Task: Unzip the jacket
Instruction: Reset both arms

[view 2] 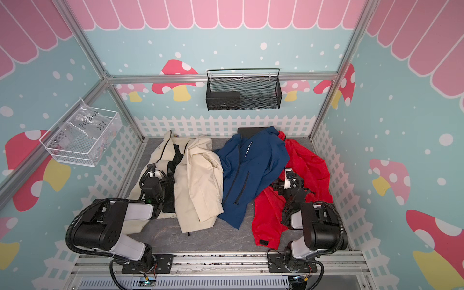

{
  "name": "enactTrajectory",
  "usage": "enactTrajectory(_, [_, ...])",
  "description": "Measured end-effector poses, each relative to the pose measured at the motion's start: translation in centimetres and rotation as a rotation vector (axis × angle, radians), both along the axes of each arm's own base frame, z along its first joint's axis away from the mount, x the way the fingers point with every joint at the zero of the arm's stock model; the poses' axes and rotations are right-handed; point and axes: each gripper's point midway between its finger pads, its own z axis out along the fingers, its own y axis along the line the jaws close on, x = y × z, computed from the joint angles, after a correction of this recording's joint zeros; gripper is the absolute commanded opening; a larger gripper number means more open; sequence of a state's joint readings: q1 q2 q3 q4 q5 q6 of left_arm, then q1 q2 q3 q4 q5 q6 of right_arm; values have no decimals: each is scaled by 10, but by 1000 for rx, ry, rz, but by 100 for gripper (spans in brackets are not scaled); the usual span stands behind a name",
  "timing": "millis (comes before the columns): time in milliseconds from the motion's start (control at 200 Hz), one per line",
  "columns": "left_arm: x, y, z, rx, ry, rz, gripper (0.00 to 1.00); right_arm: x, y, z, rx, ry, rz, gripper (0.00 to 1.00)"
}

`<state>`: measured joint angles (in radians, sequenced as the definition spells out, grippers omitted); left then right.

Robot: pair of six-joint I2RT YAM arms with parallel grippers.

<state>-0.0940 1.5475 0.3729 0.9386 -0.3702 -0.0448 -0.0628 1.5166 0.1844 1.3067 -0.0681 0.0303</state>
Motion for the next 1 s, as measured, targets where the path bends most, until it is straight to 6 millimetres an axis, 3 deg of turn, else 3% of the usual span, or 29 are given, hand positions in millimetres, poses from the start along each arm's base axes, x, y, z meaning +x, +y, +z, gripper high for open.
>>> enactTrajectory(996, [0, -2, -4, -6, 15, -22, 99, 0, 0, 0, 0, 0, 0, 100])
